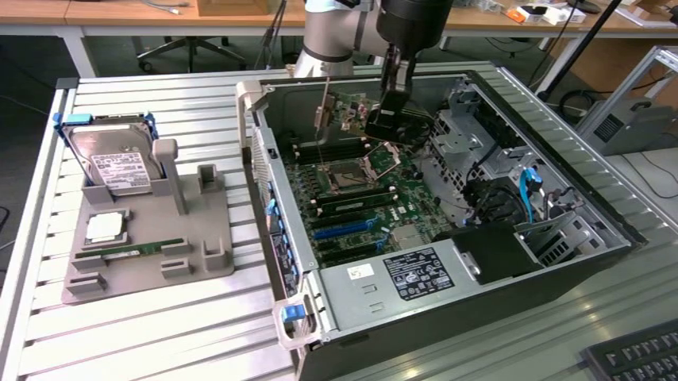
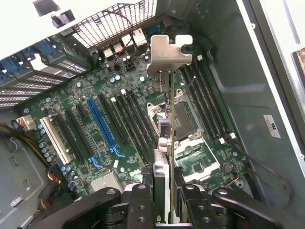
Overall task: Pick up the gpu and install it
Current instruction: 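Insert the gpu into the slot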
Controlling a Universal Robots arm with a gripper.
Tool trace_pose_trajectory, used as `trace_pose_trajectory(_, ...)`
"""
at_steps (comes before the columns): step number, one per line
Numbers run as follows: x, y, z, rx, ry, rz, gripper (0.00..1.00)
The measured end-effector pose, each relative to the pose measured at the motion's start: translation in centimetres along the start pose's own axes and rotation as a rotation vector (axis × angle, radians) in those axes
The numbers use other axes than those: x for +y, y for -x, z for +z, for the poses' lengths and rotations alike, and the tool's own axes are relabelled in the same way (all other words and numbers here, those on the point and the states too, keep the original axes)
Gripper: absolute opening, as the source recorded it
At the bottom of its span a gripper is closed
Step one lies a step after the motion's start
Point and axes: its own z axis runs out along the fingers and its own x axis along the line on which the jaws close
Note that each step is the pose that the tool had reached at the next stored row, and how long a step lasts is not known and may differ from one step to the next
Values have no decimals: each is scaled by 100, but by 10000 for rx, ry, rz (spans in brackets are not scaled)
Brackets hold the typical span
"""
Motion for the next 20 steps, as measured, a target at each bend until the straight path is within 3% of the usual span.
trace_pose_trajectory(20, 0, 0, 1, -8, 12, -540, 27)
